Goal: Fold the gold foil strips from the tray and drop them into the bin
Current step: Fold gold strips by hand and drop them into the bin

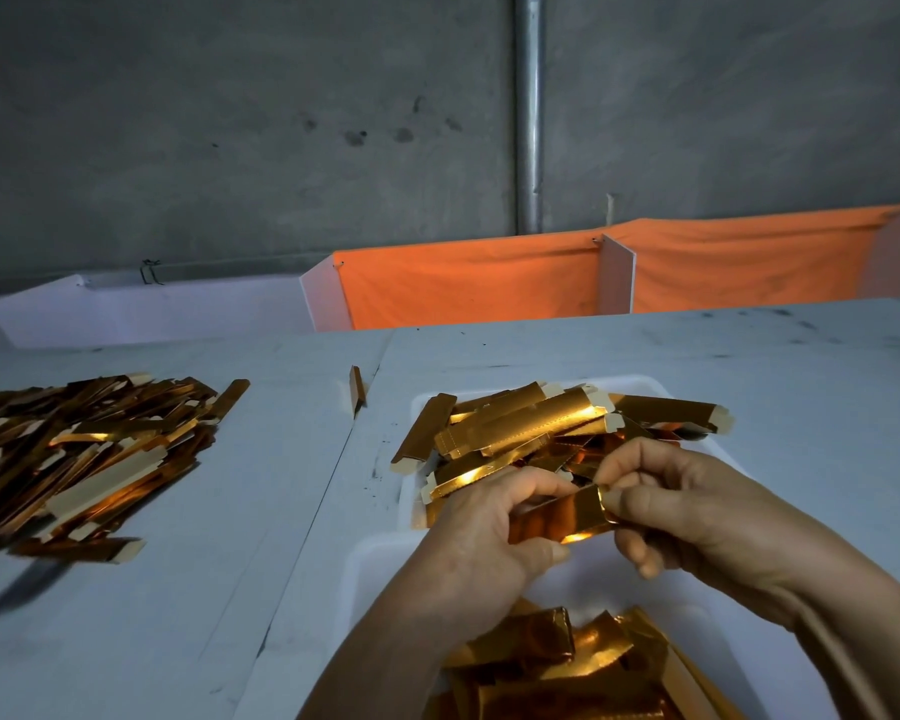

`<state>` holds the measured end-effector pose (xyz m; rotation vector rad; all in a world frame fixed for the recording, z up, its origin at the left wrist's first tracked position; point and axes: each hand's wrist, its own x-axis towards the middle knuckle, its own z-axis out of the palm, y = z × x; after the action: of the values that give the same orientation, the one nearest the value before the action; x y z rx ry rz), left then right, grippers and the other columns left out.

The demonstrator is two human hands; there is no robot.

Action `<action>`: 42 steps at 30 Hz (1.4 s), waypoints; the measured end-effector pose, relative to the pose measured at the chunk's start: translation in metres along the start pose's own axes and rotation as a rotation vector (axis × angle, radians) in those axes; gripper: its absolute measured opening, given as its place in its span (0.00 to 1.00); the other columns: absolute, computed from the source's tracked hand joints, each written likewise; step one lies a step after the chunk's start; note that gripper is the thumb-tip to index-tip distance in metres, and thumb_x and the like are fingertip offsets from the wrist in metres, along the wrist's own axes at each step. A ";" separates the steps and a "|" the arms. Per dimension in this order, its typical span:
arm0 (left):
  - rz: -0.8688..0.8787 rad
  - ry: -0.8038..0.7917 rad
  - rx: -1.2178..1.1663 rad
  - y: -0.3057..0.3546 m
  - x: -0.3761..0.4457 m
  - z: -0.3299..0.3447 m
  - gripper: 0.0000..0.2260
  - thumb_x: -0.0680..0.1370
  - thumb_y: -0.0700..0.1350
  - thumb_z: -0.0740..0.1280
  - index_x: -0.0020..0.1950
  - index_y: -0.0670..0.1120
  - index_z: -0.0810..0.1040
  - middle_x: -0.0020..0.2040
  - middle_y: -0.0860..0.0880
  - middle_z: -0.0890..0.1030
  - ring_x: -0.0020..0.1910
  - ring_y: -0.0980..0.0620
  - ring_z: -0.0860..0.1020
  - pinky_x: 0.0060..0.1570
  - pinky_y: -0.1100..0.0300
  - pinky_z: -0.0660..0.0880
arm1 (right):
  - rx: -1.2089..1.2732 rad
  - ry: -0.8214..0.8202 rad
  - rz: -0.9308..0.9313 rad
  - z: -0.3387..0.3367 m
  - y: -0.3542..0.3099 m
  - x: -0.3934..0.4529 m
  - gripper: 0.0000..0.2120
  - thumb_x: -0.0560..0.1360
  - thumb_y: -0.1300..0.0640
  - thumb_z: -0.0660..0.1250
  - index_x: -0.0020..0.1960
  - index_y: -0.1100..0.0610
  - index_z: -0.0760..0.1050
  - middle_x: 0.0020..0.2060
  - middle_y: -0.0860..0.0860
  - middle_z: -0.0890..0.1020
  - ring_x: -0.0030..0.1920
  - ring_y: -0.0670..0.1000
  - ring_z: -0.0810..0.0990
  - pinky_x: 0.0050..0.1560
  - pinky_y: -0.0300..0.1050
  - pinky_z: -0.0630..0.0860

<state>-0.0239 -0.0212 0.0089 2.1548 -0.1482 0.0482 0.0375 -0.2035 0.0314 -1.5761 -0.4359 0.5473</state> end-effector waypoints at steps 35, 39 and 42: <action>0.081 0.041 0.108 0.000 -0.001 -0.002 0.22 0.76 0.46 0.69 0.66 0.64 0.71 0.61 0.68 0.70 0.63 0.63 0.66 0.60 0.64 0.71 | -0.134 -0.002 -0.116 -0.001 0.001 0.000 0.06 0.78 0.66 0.60 0.49 0.60 0.75 0.22 0.54 0.75 0.23 0.47 0.72 0.26 0.33 0.69; 0.092 0.044 0.119 0.001 -0.001 0.001 0.22 0.77 0.46 0.68 0.67 0.63 0.70 0.61 0.67 0.70 0.64 0.63 0.67 0.62 0.60 0.72 | -0.131 0.007 -0.152 -0.002 0.003 0.002 0.06 0.78 0.67 0.61 0.49 0.60 0.76 0.23 0.54 0.75 0.23 0.47 0.73 0.26 0.33 0.69; 0.096 0.055 0.089 -0.001 -0.001 -0.001 0.21 0.76 0.46 0.69 0.66 0.63 0.72 0.60 0.67 0.71 0.64 0.61 0.68 0.61 0.62 0.72 | -0.023 -0.036 -0.149 -0.003 0.003 0.000 0.05 0.76 0.63 0.64 0.50 0.60 0.77 0.25 0.55 0.76 0.24 0.48 0.74 0.27 0.34 0.71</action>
<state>-0.0246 -0.0197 0.0092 2.2321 -0.2213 0.1720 0.0392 -0.2065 0.0287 -1.5437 -0.5836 0.4580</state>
